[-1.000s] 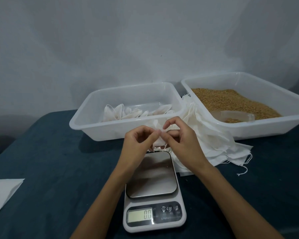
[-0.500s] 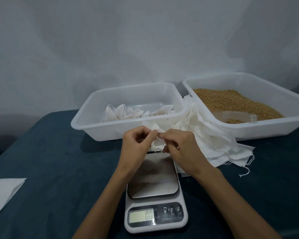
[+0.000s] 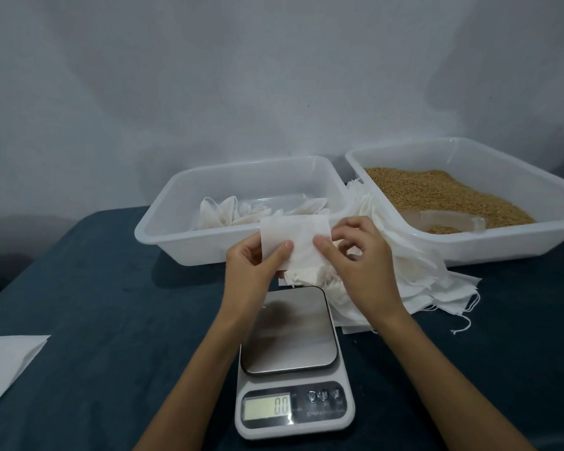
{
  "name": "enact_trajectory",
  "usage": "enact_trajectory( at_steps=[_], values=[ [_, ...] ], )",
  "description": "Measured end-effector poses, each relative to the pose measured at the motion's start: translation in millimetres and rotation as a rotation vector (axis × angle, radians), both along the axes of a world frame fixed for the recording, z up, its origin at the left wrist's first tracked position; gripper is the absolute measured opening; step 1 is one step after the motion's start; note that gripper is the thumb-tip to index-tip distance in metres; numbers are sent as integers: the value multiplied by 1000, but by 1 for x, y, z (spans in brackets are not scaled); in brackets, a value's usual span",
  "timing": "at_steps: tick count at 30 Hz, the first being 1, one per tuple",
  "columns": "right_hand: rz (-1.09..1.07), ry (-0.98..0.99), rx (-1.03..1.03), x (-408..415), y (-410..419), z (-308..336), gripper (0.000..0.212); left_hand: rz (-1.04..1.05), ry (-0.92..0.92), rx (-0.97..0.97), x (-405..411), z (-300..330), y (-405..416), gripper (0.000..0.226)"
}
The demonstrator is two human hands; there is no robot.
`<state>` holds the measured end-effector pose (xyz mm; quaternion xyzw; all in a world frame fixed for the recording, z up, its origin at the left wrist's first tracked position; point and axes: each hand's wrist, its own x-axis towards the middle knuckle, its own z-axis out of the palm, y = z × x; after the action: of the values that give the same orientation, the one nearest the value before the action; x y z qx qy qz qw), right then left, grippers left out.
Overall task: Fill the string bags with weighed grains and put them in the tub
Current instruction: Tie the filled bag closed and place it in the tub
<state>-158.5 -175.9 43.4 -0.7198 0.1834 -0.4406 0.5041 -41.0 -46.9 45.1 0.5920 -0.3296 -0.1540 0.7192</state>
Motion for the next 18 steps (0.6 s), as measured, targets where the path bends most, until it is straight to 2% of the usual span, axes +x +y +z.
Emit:
enact_trajectory(
  at_steps=[2,5,8,11,15,18],
  values=[
    [-66,22,-82,0,0,-2,14,3,-79,0,-3,-1,-1,14],
    [126,-65,54,-1,2,2,12,8,-111,1,-4,-2,-1,13],
    [158,-89,141,-3,1,4,18,55,-64,-5,-2,-1,-2,9],
    [116,-76,138,-2,2,3,25,122,22,-19,1,2,-2,26],
    [243,-73,111,-2,7,4,38,93,93,-24,2,3,-1,32],
    [267,-10,82,-2,8,2,45,73,120,6,4,2,0,28]
  ],
)
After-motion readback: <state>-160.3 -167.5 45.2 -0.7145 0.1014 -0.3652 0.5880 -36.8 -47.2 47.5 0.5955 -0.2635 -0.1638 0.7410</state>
